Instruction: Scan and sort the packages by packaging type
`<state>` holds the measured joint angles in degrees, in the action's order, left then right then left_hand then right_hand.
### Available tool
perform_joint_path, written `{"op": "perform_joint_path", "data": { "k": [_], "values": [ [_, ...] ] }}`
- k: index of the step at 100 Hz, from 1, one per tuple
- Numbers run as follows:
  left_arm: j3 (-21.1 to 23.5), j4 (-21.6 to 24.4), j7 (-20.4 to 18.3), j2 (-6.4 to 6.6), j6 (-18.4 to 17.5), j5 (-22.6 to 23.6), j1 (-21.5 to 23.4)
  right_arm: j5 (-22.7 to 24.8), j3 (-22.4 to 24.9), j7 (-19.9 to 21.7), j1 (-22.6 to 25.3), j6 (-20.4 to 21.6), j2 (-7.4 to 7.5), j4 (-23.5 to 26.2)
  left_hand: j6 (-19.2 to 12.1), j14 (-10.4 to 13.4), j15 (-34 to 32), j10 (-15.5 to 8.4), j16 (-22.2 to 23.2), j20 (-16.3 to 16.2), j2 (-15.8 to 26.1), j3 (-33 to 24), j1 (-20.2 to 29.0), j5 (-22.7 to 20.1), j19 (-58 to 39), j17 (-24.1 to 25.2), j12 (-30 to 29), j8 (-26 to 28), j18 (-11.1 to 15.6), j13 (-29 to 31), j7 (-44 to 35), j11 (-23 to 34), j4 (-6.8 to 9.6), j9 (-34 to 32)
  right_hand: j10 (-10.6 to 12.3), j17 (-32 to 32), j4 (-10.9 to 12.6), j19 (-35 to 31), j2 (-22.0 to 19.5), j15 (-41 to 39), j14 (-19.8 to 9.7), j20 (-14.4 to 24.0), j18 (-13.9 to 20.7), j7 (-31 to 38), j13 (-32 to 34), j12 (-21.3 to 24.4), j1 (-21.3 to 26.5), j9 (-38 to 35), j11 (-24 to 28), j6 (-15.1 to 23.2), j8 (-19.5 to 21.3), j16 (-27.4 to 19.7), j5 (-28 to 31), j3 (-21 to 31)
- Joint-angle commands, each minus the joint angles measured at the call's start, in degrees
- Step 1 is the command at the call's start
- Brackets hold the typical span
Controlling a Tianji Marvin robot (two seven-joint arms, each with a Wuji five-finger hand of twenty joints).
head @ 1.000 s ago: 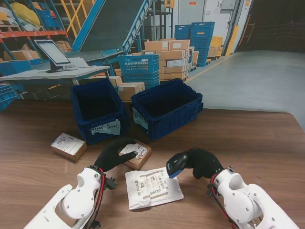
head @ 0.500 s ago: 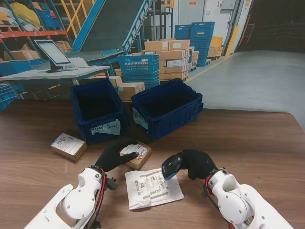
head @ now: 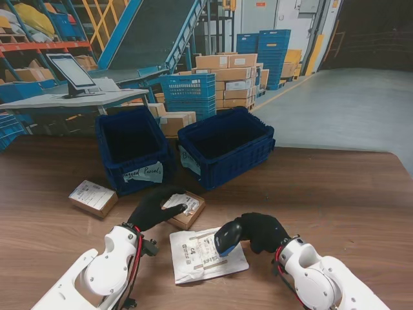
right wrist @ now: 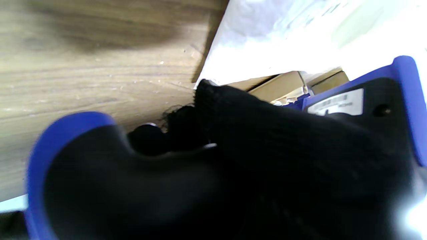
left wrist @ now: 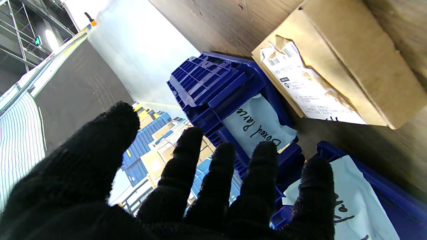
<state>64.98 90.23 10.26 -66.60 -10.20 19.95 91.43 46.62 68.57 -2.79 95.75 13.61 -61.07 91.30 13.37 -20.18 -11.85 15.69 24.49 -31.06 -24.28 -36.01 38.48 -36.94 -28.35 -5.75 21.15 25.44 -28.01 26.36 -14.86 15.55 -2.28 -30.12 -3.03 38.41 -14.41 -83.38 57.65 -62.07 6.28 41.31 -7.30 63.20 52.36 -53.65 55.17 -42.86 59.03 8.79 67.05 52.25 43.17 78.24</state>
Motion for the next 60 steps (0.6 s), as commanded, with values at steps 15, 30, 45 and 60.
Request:
{"op": "perform_joint_path", "data": {
  "k": [15, 30, 45, 60],
  "values": [
    [-0.2, 0.2, -0.9, -0.29, 0.0, -0.4, 0.0, 0.2, -0.7, 1.0, 1.1, 1.6, -0.05, -0.5, -0.5, -1.2, 1.3, -0.6, -0.8, -0.8, 2.4, 2.3, -0.2, -0.5, 1.3, 0.7, -0.2, 0.1, 0.6, -2.0, 0.3, -1.2, 1.69, 0.0, 0.6, -0.1, -0.1, -3.0, -6.1, -0.9, 1.5, 1.1, 3.0, 5.3, -0.6, 0.2, 5.5, 1.0, 0.6, 2.2, 0.9, -0.5, 0.0, 4.9],
    [-0.2, 0.2, -1.0, -0.24, -0.1, -0.3, 0.0, 0.3, -1.5, 0.6, 0.9, 2.6, 0.00, -1.6, -0.5, -1.2, 1.3, -0.6, -0.8, -0.9, 2.4, 2.3, -0.2, -0.4, 1.3, 0.7, -0.2, 0.1, 0.6, -2.1, 0.3, -1.3, 1.71, 0.2, 0.7, -0.2, -0.1, -3.0, -6.2, -0.9, 1.4, 1.2, 3.1, 5.3, -0.6, 0.3, 5.5, 1.0, 0.6, 2.2, 0.8, -0.5, 0.0, 4.8],
    [-0.1, 0.4, -1.4, -0.12, -0.1, -0.2, 0.2, 0.4, -1.6, 0.3, 0.9, 2.8, -0.02, -1.7, -0.5, -1.2, 1.3, -0.6, -0.9, -0.9, 2.4, 2.4, -0.2, -0.4, 1.3, 0.7, -0.2, 0.1, 0.6, -2.1, 0.3, -1.3, 1.71, 0.2, 0.7, -0.2, 0.0, -2.9, -6.3, -0.8, 1.5, 1.3, 3.1, 5.4, -0.7, 0.4, 5.6, 1.0, 0.7, 2.2, 0.7, -0.5, -0.1, 4.7],
    [0.3, 0.6, -2.7, 0.23, -0.2, -0.1, 0.3, 0.4, -1.4, 0.4, 1.0, 2.5, -0.02, -1.4, -0.5, -1.2, 1.5, -0.7, -0.9, -0.8, 2.7, 2.8, -0.2, -0.2, 1.5, 0.8, -0.3, 0.1, 0.7, -2.3, 0.5, -1.6, 1.70, 0.5, 0.5, -0.2, 0.0, -3.0, -6.0, -0.9, 1.5, 1.4, 3.0, 5.4, -0.5, 0.4, 5.7, 0.9, 0.8, 2.1, 0.7, -0.5, 0.1, 4.8]
  ]
}}
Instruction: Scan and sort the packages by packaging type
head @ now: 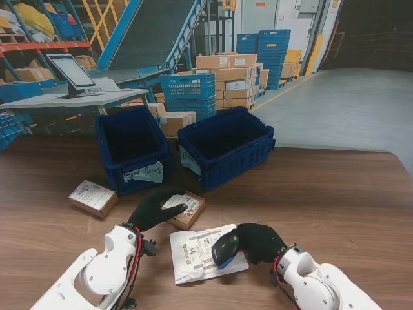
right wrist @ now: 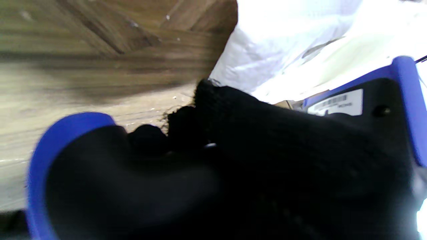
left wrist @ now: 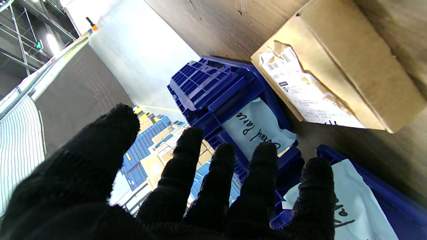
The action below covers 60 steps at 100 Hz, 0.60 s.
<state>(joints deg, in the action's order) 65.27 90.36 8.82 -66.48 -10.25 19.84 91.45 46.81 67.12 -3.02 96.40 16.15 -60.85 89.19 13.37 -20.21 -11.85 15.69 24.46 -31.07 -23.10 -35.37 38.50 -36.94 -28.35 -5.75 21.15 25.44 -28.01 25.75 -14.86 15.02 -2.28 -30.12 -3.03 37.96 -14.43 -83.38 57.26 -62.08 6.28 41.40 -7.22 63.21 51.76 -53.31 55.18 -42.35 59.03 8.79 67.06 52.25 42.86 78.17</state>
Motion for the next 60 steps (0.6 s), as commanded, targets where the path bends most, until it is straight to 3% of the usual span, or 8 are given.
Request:
{"op": "perform_joint_path", "data": {
  "k": [1, 60],
  "values": [
    [0.0, 0.5, -1.4, 0.14, -0.1, 0.0, 0.3, 0.2, 0.1, 0.6, 0.4, -0.1, -0.25, 0.7, -0.5, -1.2, 1.5, -0.6, -0.9, -0.8, 1.5, 2.1, -0.2, -0.2, 1.5, 0.9, -0.3, 0.1, 0.7, -1.7, 0.5, -1.0, 1.70, 0.5, 0.5, 0.2, 0.0, -3.0, -5.6, -0.9, 1.5, 1.3, 3.0, 5.4, 0.1, 0.0, 5.6, 0.4, 0.8, 2.1, 0.7, -0.5, 0.4, 4.9],
    [-0.1, 1.5, -1.5, 0.39, 0.3, 1.4, 1.3, 0.0, -1.4, -0.7, -2.9, 0.6, -0.46, -2.4, -0.6, -1.2, 1.5, -0.6, -1.0, -0.9, 1.6, 2.6, 0.0, -0.3, 1.5, 0.8, -0.3, 0.1, 0.7, -1.8, 0.5, -1.1, 1.82, 0.4, 0.7, 0.4, 0.1, -3.0, -5.4, -0.9, 1.4, 1.2, 3.0, 5.4, 0.3, 0.1, 5.5, 0.1, 0.8, 2.3, 0.5, -0.6, 0.7, 5.2]
  ]
}}
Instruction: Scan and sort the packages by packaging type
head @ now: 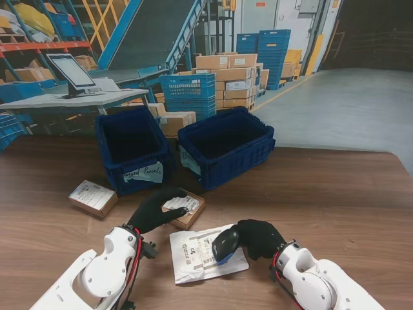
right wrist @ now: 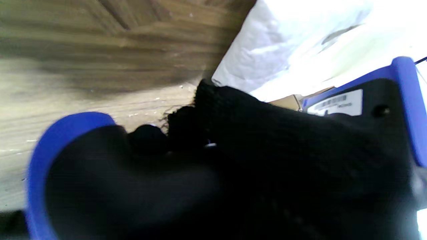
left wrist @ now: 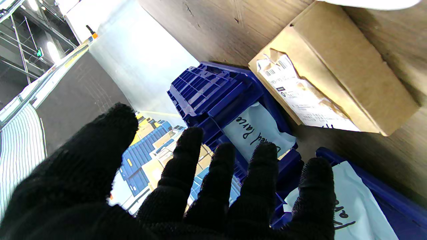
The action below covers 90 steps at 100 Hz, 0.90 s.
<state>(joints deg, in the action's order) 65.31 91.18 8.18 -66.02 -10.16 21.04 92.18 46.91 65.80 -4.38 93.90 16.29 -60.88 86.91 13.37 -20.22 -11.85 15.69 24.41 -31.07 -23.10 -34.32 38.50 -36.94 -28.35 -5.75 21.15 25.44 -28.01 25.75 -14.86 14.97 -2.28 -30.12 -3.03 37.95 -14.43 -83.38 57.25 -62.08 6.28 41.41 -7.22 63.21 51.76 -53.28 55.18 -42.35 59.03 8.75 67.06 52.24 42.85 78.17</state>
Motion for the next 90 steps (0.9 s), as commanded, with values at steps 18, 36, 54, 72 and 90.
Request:
{"op": "perform_joint_path", "data": {
  "k": [18, 36, 54, 72, 90],
  "values": [
    [0.0, 1.0, -1.7, 0.10, 0.2, -0.1, 0.9, -0.7, -0.2, 1.1, -1.0, 0.7, -0.44, -0.7, -0.7, -1.1, 1.5, -0.8, -1.0, -0.9, 1.8, 1.7, 0.0, -0.1, 1.4, 0.7, -0.3, 0.1, 0.7, -1.8, 0.6, -1.1, 1.81, 0.5, 0.7, 0.4, 0.1, -3.0, -5.2, -0.9, 1.4, 1.1, 2.9, 5.4, 0.4, 0.1, 5.5, 0.0, 0.8, 2.4, 0.4, -0.6, 0.8, 5.3],
    [-0.1, 1.5, -2.1, 0.29, 0.3, 0.5, 1.2, -1.3, 0.7, 1.4, 0.1, 0.4, -0.52, 1.0, -0.7, -1.2, 1.5, -0.6, -1.0, -0.9, 1.8, 1.9, 0.1, -0.1, 1.4, 0.8, -0.4, 0.1, 0.8, -1.8, 0.6, -1.1, 1.85, 0.6, 0.7, 0.4, 0.0, -3.0, -5.2, -0.9, 1.3, 1.1, 2.9, 5.4, 0.4, 0.1, 5.4, 0.0, 0.8, 2.4, 0.4, -0.6, 0.8, 5.4],
    [-0.1, 3.0, -4.5, 1.26, -0.6, 3.2, 1.8, -5.0, 2.4, 3.2, 2.3, -1.9, -0.87, 4.5, -0.8, -0.9, 1.4, -0.8, -0.9, -0.9, 2.0, 2.0, -0.2, 0.1, 1.2, 0.7, -0.3, 0.1, 1.0, -1.8, 0.7, -1.0, 1.86, 0.6, 0.7, 0.4, 0.1, -3.0, -5.2, -0.9, 1.3, 1.0, 2.9, 5.4, 0.5, 0.1, 5.4, 0.0, 0.7, 2.4, 0.4, -0.6, 0.8, 5.4],
    [0.2, 4.5, -6.7, 2.24, -2.2, 5.9, 3.8, -6.2, 4.6, 2.1, 5.7, -6.3, -1.49, 9.2, -0.8, -0.8, 1.6, -0.9, -1.0, -0.7, 2.7, 2.6, -0.6, 0.7, 1.4, 1.2, -0.3, 0.1, 1.2, -2.2, 0.8, -1.1, 1.86, 1.1, 0.7, 0.4, 0.1, -3.0, -5.0, -0.9, 1.3, 1.1, 2.8, 5.5, 0.6, 0.0, 5.5, -0.3, 0.8, 2.4, 0.4, -0.6, 1.1, 5.5],
    [1.2, 5.3, -8.3, 3.00, -4.5, 7.2, 6.9, -6.5, 7.1, 1.3, 9.2, -10.9, -1.95, 14.1, -0.7, -0.7, 1.9, -1.0, -1.2, -0.2, 3.4, 3.4, -1.0, 1.6, 2.1, 1.9, -0.4, -0.1, 1.3, -2.9, 1.3, -1.3, 1.88, 2.0, 0.5, 0.5, 0.0, -3.1, -4.7, -0.9, 1.4, 1.2, 2.7, 5.4, 0.8, 0.0, 5.5, -0.5, 0.7, 2.2, 0.4, -0.5, 1.3, 5.8]
  ]
}}
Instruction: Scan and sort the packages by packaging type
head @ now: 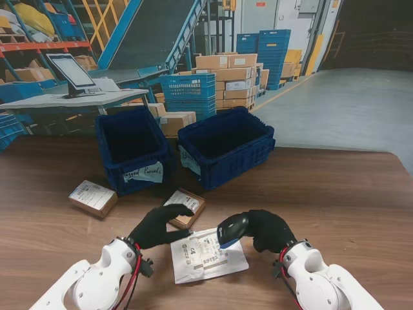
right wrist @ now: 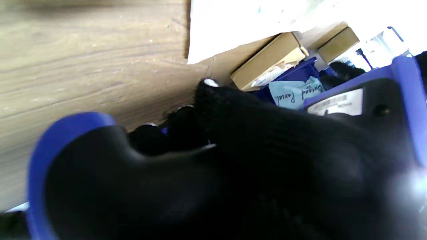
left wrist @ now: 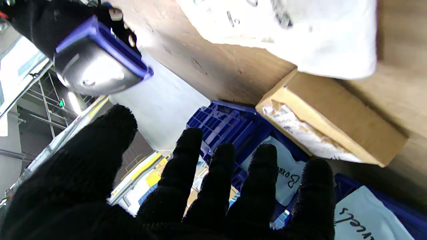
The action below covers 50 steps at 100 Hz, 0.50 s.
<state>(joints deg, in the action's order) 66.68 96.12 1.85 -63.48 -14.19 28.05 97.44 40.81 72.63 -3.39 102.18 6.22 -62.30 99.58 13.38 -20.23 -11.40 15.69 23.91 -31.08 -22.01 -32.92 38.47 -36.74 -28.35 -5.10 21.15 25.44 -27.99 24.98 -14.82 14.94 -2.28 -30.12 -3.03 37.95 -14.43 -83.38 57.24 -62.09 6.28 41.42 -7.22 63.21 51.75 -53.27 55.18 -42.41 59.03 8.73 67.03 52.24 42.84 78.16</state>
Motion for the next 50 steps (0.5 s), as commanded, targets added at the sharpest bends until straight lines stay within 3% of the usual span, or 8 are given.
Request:
{"op": "perform_joint_path", "data": {
  "k": [1, 28, 50],
  "values": [
    [-0.2, 0.4, -2.1, 0.51, -0.6, 0.3, 1.8, -0.4, 0.4, 0.3, 1.1, -1.0, -0.56, 1.6, -0.6, -0.7, 1.5, -1.0, -0.8, -0.2, 2.3, 2.1, -1.0, 1.6, 2.2, 1.3, -0.4, -0.1, 1.3, -2.3, 1.3, -1.4, 1.88, 2.1, 0.5, 0.5, 0.0, -3.1, -4.7, -0.9, 1.4, 1.2, 2.7, 5.4, 0.8, 0.0, 5.5, -0.4, 0.7, 2.3, 0.5, -0.5, 1.3, 5.8],
    [0.8, -0.5, -5.4, 1.69, -3.2, 2.4, 4.1, -1.7, 1.9, -1.6, 2.9, -6.7, -1.38, 5.9, 0.8, -0.8, 3.1, -0.4, -1.7, 1.0, 2.6, 3.6, -2.2, 4.8, 4.6, 3.3, -1.1, -1.2, 2.4, -6.3, 3.8, -3.1, 2.01, 6.9, 0.4, 0.6, -0.1, -3.1, -4.3, -1.0, 1.6, 1.3, 2.7, 5.4, 1.0, -0.1, 5.7, -0.7, 0.6, 2.1, 0.5, -0.3, 1.6, 6.0],
    [0.2, -1.9, -4.7, 2.24, -3.1, 8.8, 4.6, -2.8, 2.2, -2.3, 2.9, -9.1, -1.77, 7.1, 2.2, -0.7, 4.9, 0.4, -2.8, 1.6, 3.4, 4.9, -3.7, 8.5, 6.9, 4.8, -2.0, -2.4, 2.9, -11.1, 6.9, -5.5, 1.83, 12.7, 0.2, 0.7, -0.2, -3.2, -4.1, -1.0, 1.7, 1.4, 2.5, 5.3, 1.1, -0.2, 5.7, -0.9, 0.5, 1.9, 0.6, -0.2, 1.8, 6.1]
  ]
}}
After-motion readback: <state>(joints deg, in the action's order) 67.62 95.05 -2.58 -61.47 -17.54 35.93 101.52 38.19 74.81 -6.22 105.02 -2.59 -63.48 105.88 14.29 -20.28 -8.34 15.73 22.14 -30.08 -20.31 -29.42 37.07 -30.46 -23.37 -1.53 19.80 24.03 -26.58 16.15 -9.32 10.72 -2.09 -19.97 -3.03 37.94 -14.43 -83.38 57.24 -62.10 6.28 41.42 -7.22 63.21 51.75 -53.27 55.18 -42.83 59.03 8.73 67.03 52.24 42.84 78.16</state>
